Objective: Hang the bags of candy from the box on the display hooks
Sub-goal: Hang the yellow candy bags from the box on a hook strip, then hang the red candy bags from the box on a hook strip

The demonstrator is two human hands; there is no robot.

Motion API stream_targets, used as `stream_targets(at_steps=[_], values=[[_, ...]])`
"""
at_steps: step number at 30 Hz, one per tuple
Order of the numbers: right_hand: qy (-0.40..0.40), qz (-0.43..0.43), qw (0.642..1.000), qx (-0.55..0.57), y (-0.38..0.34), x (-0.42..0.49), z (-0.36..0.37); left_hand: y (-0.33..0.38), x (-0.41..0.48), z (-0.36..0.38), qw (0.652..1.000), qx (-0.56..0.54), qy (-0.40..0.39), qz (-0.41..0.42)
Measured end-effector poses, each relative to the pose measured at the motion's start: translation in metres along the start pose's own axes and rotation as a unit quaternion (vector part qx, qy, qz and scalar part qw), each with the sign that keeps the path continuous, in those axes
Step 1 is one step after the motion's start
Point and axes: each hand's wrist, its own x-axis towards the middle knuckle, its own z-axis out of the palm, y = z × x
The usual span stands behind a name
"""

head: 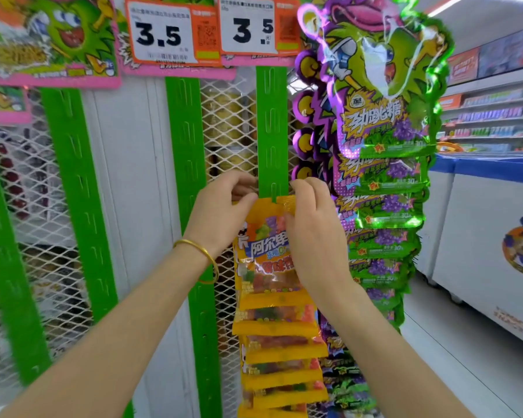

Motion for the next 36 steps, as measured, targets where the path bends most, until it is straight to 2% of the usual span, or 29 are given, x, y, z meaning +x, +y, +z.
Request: stream_targets(at_steps=[3,5,8,12,14,17,20,22,27,33,36], values=[[0.107,-0.050,0.992,-0.044,-0.003,-0.026,-0.005,-0.008,-0.032,-0.003,0.996,0.028,0.072,0.036],[0.124,-0.056,0.991,-0.008,-0.011,-0.053,-0.005,-0.020,-0.058,-0.006,0.993,0.035,0.104,0.031],[0.047,-0.047,0.993,0.100,-0.026,-0.104,0.003,-0.050,-0.110,-0.005,0.996,0.013,0.089,-0.003],[-0.156,-0.020,0.969,0.189,-0.047,-0.190,0.027,-0.112,-0.209,0.001,0.994,0.004,0.013,-0.107],[-0.291,-0.011,0.931,0.221,-0.053,-0.242,0.040,-0.147,-0.261,-0.002,0.983,0.025,-0.046,-0.178],[-0.507,0.023,0.829,0.235,-0.060,-0.324,0.063,-0.191,-0.328,-0.014,0.952,0.043,-0.107,-0.284],[-0.629,0.054,0.739,0.234,-0.067,-0.397,0.084,-0.218,-0.371,-0.026,0.928,0.060,-0.124,-0.348],[-0.678,0.093,0.691,0.233,-0.074,-0.434,0.091,-0.229,-0.388,-0.031,0.914,0.069,-0.128,-0.380],[-0.673,0.266,0.663,0.192,-0.091,-0.469,0.120,-0.249,-0.394,-0.035,0.897,0.058,-0.118,-0.423],[-0.628,0.475,0.589,0.184,-0.109,-0.493,0.166,-0.262,-0.383,-0.025,0.899,0.048,-0.101,-0.424],[-0.609,0.515,0.576,0.179,-0.115,-0.493,0.174,-0.263,-0.379,-0.018,0.899,0.051,-0.107,-0.423]])
